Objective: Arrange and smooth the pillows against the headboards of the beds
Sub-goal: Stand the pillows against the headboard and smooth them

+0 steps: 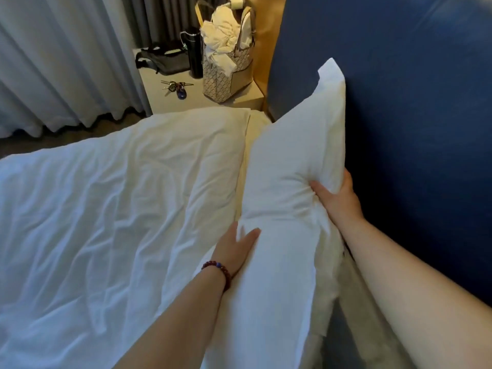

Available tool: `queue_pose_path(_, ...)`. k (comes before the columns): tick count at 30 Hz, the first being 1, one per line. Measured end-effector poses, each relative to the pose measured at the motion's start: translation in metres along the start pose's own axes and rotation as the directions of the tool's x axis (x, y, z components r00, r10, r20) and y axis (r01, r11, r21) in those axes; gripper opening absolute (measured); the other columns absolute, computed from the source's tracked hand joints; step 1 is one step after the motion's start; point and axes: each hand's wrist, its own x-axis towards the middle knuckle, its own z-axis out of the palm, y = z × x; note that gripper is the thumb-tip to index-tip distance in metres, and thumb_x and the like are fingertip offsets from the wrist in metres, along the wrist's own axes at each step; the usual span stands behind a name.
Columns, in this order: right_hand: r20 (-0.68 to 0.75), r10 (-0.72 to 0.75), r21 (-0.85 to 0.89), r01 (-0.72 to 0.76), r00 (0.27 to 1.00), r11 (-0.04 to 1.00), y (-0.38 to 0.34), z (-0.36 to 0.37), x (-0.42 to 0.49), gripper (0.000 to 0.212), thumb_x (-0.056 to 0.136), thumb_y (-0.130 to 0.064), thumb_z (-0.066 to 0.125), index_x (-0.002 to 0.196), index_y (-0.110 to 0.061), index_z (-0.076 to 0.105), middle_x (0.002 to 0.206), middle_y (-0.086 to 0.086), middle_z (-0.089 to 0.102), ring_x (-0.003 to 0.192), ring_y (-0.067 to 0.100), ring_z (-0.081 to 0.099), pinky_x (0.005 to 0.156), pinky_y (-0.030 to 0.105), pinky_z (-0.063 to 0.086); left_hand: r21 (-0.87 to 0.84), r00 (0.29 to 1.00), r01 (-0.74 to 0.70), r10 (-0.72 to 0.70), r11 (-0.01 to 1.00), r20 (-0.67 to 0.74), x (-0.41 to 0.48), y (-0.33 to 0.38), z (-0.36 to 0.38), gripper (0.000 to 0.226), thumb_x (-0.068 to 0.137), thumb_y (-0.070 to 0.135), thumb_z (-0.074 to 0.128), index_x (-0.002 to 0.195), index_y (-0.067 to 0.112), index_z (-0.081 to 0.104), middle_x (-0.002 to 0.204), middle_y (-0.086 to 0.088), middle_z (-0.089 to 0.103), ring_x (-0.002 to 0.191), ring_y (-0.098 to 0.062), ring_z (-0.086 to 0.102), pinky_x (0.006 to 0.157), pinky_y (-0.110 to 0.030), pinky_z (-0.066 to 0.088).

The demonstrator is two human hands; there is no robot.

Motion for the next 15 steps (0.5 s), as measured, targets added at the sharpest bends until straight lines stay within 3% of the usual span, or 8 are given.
queue_pose_path(4,0.078,0.114,-0.159,-0.1,0.99,0.982,0.022,-0.032,0.002,0.084,0.082,-0.05,0.07,0.151,-0.031,0.026,0.144,0.005,0.048,0.125,0.029,0.05,0.09,0.028,0.036,0.174,1.0,0.012,-0.011,0.985,-0.008,0.006,-0.006,0.028,0.09,0.079,0.073,0.052,0.151,0.023,0.029,0.157,0.005,0.029,0.143,-0.015,0.028,0.117,-0.037,0.023)
queue_pose_path(7,0.095,0.14,-0.218,-0.116,0.986,0.969,0.015,-0.04,0.009,0.093,0.068,-0.058,0.077,0.145,-0.026,0.037,0.138,0.003,0.055,0.119,0.026,0.056,0.093,0.031,0.044,0.284,1.0,-0.001,0.002,0.959,-0.002,0.023,0.004,0.035,0.104,0.067,0.085,0.042,0.15,0.023,0.03,0.156,0.002,0.032,0.141,-0.019,0.032,0.115,-0.039,0.027)
queue_pose_path(9,0.056,0.14,-0.061,-0.136,0.989,0.989,0.01,-0.033,0.01,0.117,0.05,-0.058,0.084,0.148,-0.023,0.03,0.135,0.001,0.057,0.116,0.023,0.059,0.095,0.037,0.05,0.313,1.0,-0.001,0.004,0.95,-0.009,0.034,0.01,0.038,0.1,0.072,0.083,0.044,0.149,0.021,0.03,0.153,-0.002,0.036,0.139,-0.022,0.036,0.111,-0.037,0.03)
queue_pose_path(11,0.005,0.142,0.052,-0.142,0.99,0.989,0.01,-0.022,0.005,0.131,0.048,-0.053,0.089,0.153,-0.028,0.015,0.137,-0.003,0.053,0.118,0.022,0.058,0.093,0.034,0.049,0.29,1.0,-0.006,0.014,0.957,-0.026,0.041,0.009,0.041,0.09,0.078,0.076,0.049,0.147,0.021,0.033,0.151,-0.002,0.039,0.136,-0.023,0.039,0.108,-0.035,0.032)
queue_pose_path(13,-0.054,0.133,-0.009,-0.133,0.99,0.991,0.015,-0.019,-0.002,0.126,0.057,-0.047,0.089,0.153,-0.029,0.01,0.136,-0.002,0.052,0.121,0.024,0.055,0.088,0.028,0.044,0.238,0.999,0.01,0.002,0.971,-0.051,0.04,0.002,0.043,0.095,0.073,0.08,0.05,0.147,0.023,0.035,0.152,0.002,0.039,0.137,-0.021,0.039,0.11,-0.035,0.032)
queue_pose_path(15,-0.095,0.113,-0.041,-0.117,0.989,0.992,0.029,-0.024,-0.001,0.103,0.061,-0.043,0.088,0.144,-0.022,0.03,0.121,-0.003,0.059,0.111,0.025,0.06,0.082,0.029,0.046,0.212,0.996,0.042,-0.023,0.976,-0.091,0.03,-0.009,0.043,0.098,0.068,0.083,0.049,0.145,0.024,0.038,0.149,0.002,0.043,0.134,-0.021,0.042,0.109,-0.036,0.034)
